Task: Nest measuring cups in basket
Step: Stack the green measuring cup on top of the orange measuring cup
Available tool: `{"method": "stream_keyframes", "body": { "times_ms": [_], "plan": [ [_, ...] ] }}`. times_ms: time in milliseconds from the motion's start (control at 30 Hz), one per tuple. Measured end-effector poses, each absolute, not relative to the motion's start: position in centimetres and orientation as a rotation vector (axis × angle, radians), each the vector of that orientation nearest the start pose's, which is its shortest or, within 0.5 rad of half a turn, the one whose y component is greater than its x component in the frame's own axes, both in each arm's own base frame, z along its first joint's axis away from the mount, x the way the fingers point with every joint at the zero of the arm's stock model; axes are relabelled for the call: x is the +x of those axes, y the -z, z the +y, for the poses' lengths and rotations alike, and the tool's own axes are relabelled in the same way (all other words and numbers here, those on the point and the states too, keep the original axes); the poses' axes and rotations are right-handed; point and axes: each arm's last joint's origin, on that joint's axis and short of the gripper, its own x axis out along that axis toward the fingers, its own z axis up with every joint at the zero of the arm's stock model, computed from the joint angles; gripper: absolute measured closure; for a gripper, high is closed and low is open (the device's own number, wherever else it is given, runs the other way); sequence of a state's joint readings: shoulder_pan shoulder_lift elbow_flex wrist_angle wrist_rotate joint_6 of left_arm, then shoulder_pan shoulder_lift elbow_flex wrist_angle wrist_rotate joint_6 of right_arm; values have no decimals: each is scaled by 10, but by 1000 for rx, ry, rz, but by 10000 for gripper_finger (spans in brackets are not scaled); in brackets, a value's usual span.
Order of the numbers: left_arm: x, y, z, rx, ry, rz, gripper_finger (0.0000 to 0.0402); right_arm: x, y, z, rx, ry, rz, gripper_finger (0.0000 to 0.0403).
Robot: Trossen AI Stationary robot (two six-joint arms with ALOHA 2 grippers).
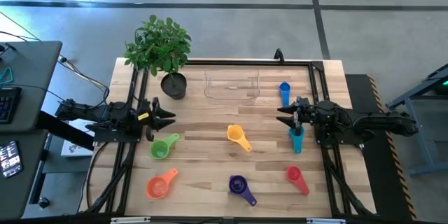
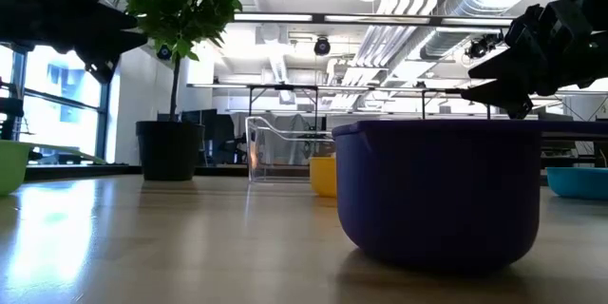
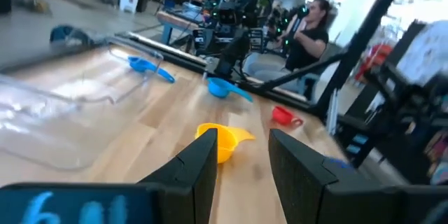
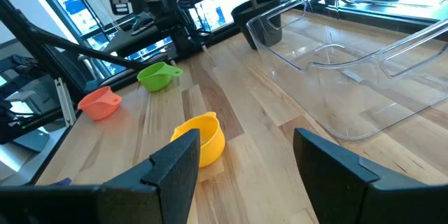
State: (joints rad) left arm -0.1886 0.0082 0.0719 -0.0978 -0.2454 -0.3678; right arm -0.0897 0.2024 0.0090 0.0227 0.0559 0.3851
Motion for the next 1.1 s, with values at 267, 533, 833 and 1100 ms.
{"method": "stream_keyframes", "body": {
  "times_ms": [267, 533, 833, 1100],
  "plan": [
    [92, -180, -10, -572, -77, -7, 284, 108, -152, -11, 386, 176, 140, 183],
    [90, -202, -9, -685, -17, -231, 284, 108, -152, -11, 386, 176, 141, 183],
    [78, -250, -7, -688, 23, -345, 284, 108, -152, -11, 386, 176, 140, 183],
    [76, -290, -7, -621, -36, -146, 284, 108, -152, -11, 386, 176, 141, 183]
  ]
}}
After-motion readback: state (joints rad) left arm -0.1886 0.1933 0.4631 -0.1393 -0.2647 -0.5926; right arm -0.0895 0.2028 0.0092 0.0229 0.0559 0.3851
